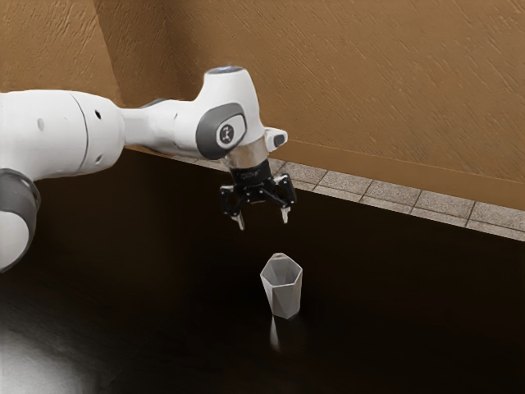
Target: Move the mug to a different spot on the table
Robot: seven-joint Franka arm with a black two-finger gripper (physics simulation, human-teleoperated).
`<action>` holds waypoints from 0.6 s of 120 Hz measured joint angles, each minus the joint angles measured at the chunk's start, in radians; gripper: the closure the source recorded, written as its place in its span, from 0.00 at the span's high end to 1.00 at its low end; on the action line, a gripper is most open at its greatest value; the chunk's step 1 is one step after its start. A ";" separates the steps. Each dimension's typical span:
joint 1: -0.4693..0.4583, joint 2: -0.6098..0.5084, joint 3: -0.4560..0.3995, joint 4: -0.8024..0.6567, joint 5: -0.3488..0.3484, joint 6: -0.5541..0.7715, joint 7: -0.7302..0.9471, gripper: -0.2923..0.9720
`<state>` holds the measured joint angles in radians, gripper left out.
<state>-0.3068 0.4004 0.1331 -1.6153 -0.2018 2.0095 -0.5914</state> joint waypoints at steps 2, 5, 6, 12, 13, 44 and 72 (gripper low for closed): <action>0.000 0.005 0.000 -0.001 -0.004 0.006 -0.017 0.77; 0.000 0.012 0.000 -0.001 -0.008 0.014 -0.042 0.77; 0.000 0.014 0.000 -0.001 -0.009 0.017 -0.050 0.77; 0.000 0.026 0.000 -0.002 -0.014 0.030 -0.096 0.77; 0.000 0.028 0.000 -0.002 -0.015 0.032 -0.104 0.77; -0.007 0.107 -0.001 0.006 -0.018 0.066 -0.284 0.77; -0.012 0.156 0.000 0.012 -0.011 0.075 -0.299 0.77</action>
<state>-0.3189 0.5565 0.1334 -1.6030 -0.2131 2.0849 -0.8909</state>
